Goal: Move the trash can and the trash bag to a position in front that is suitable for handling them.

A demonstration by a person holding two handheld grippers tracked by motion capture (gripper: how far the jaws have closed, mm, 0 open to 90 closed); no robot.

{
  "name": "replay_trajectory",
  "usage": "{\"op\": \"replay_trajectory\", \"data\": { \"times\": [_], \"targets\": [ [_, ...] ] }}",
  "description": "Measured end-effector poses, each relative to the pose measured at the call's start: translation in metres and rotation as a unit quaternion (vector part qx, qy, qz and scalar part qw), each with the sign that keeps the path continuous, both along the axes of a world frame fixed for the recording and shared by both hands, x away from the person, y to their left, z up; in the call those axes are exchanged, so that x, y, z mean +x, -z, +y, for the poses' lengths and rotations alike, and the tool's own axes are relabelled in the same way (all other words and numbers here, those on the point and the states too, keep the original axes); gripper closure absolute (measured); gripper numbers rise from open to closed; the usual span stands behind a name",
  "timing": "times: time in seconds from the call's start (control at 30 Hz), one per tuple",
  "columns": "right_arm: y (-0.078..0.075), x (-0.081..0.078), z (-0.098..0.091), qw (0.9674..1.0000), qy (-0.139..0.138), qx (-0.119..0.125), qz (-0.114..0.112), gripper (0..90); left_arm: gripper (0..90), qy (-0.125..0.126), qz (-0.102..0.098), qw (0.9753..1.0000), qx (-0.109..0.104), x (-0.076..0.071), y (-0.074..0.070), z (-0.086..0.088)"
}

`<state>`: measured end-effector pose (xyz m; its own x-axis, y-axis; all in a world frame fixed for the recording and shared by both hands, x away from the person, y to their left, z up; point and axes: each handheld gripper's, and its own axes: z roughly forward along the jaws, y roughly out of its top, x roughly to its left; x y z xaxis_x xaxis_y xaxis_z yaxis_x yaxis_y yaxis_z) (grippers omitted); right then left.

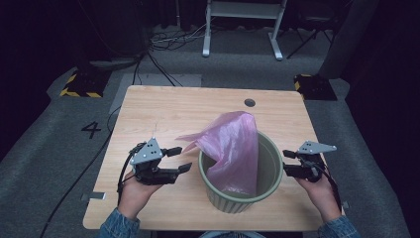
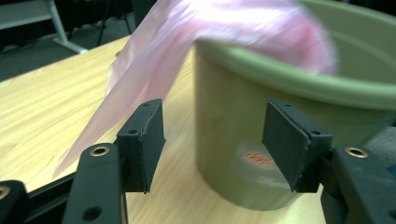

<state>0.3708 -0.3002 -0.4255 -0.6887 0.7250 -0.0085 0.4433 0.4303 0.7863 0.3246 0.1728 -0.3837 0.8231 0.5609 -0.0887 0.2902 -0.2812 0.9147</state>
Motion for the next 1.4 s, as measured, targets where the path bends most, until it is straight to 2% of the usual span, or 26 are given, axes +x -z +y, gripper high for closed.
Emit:
{"op": "replay_trajectory", "data": {
  "times": [0.2, 0.33, 0.47, 0.5, 0.67, 0.8, 0.83, 0.87, 0.9, 0.93, 0.97, 1.07, 1.23, 1.4],
  "targets": [
    [-0.011, 0.0, -0.001, 0.9999, -0.008, 0.012, 0.0, 44.7, 36.8, -0.032, -0.007, 0.9988, 0.037, 0.025, 0.017, -0.005],
    [-0.014, -0.001, -0.002, 0.9998, -0.008, 0.016, -0.002, 44.5, 34.9, -0.039, -0.01, 0.9983, 0.043, 0.036, 0.023, -0.012],
    [-0.013, -0.001, -0.003, 0.9998, -0.007, 0.017, 0.0, 43.8, 34.6, -0.052, -0.03, 0.9965, 0.059, 0.043, 0.024, -0.018],
    [-0.013, -0.001, -0.003, 0.9998, -0.006, 0.018, 0.001, 43.7, 34.6, -0.057, -0.03, 0.996, 0.062, 0.046, 0.024, -0.019],
    [-0.014, -0.003, -0.005, 0.9997, -0.007, 0.022, 0.001, 43.4, 34.3, -0.08, -0.034, 0.9946, 0.056, 0.051, 0.023, -0.014],
    [-0.014, -0.002, -0.007, 0.9996, -0.008, 0.027, 0.004, 43.4, 34.7, -0.081, -0.038, 0.994, 0.063, 0.056, 0.02, -0.013],
    [-0.014, -0.002, -0.007, 0.9996, -0.008, 0.028, 0.005, 43.4, 40.7, -0.071, -0.039, 0.9946, 0.065, 0.057, 0.02, -0.014],
    [-0.014, -0.001, -0.006, 0.9995, -0.008, 0.029, 0.006, 43.4, 54.6, -0.067, -0.044, 0.9948, 0.064, 0.058, 0.021, -0.015],
    [-0.014, -0.001, -0.006, 0.9995, -0.009, 0.029, 0.005, 43.5, 59.1, -0.067, -0.044, 0.9947, 0.065, 0.059, 0.02, -0.017],
    [-0.015, -0.001, -0.006, 0.9995, -0.01, 0.03, 0.005, 43.8, 70.1, -0.063, -0.044, 0.9955, 0.056, 0.06, 0.02, -0.018],
    [-0.015, -0.001, -0.006, 0.9994, -0.011, 0.031, 0.004, 44.2, 76.3, -0.065, -0.043, 0.9959, 0.047, 0.061, 0.02, -0.018],
    [-0.017, -0.001, -0.006, 0.9992, -0.015, 0.037, 0.006, 47.0, 88.4, -0.07, -0.045, 0.9964, 0.016, 0.063, 0.014, -0.019],
    [-0.026, -0.001, -0.007, 0.9989, -0.021, 0.041, 0.001, 50.3, 89.4, -0.066, -0.059, 0.9959, -0.017, 0.062, -0.003, -0.019],
    [-0.039, -0.004, -0.006, 0.9985, -0.024, 0.048, -0.013, 50.3, 89.4, -0.057, -0.08, 0.9948, -0.027, 0.056, -0.02, -0.024]
  ]
}}
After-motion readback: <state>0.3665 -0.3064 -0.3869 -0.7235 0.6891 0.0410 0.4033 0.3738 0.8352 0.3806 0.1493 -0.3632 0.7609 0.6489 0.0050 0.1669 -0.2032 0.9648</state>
